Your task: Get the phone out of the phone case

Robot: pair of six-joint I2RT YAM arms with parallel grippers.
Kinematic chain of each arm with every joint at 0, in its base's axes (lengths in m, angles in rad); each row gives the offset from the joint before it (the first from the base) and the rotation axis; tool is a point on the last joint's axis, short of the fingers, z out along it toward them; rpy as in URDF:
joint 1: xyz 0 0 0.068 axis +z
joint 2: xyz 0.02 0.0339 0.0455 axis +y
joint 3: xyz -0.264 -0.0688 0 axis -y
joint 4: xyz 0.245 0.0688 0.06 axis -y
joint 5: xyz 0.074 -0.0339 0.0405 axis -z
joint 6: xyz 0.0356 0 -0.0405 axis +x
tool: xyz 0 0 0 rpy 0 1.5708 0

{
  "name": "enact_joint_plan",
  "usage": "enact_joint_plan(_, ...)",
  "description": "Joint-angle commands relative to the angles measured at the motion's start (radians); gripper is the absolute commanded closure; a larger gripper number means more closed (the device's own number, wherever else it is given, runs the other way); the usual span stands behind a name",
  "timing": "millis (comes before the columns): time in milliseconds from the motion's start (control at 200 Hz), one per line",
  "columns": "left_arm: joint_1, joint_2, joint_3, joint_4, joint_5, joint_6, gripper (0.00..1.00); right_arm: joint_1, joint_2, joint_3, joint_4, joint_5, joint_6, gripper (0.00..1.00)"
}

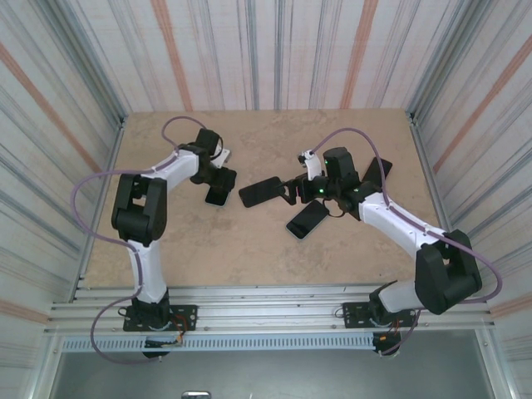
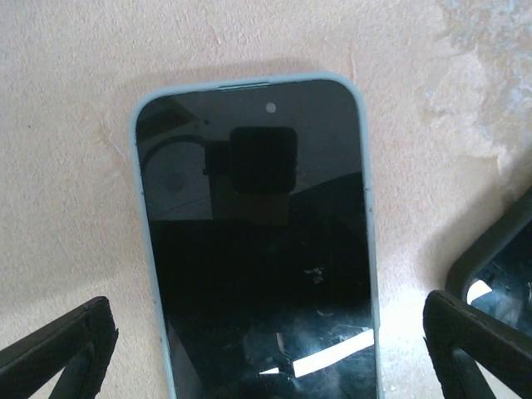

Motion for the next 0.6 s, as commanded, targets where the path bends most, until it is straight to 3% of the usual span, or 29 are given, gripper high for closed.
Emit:
enact_joint_plan(0,-0.016,0.026,0.026,-0.014,-0.040,-0.010,0.02,0.007,0.012,0.028,0.018,-0.002,0.025,0.01)
enact_joint_plan(591,-0.040,0.120,0.114,-0.107,-0.075,-0.006,0.10,0.007,0.023,0.031,0.009,0.007,0.033,0.01)
